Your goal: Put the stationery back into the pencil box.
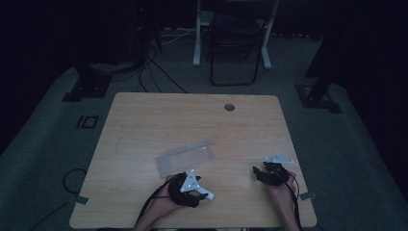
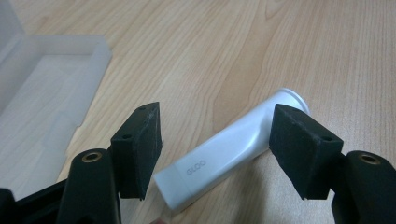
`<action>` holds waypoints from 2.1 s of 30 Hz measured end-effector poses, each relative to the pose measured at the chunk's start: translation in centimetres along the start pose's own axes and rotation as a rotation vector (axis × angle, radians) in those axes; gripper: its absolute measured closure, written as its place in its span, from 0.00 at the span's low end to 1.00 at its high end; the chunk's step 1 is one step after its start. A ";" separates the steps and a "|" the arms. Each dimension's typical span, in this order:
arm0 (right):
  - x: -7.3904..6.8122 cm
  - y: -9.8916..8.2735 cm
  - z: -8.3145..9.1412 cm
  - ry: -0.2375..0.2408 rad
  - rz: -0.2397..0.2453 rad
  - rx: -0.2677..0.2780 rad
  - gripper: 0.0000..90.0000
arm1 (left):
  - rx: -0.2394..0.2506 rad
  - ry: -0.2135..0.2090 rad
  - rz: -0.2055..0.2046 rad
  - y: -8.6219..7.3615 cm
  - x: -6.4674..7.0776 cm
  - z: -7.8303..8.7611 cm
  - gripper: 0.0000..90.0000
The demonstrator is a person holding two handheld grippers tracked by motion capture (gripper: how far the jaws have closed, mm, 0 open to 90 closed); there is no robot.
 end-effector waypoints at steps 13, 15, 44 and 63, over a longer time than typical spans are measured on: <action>0.0 0.0 0.0 -0.001 0.003 0.003 0.52 | -0.054 0.032 0.022 -0.2 -0.2 -0.6 0.67; 0.0 0.0 0.0 -0.001 0.003 0.003 0.52 | -0.062 0.039 0.020 -0.2 -0.2 -0.6 0.68; 0.1 -0.2 0.0 -0.005 0.008 0.013 0.51 | -0.104 -0.062 0.058 0.2 -1.0 -1.4 0.78; 0.2 -0.2 0.0 -0.002 0.011 0.017 0.50 | -0.074 -0.017 0.044 0.5 -1.2 -0.7 0.79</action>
Point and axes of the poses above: each handheld gripper's, and its own axes: z roughly backward along the jaws, y roughly out of its top, x roughly to its right, the point moved 2 cm from there along -z, roughly forward along the jaws, and after that the axes turned 6 degrees about -z, right-handed, at the moved point
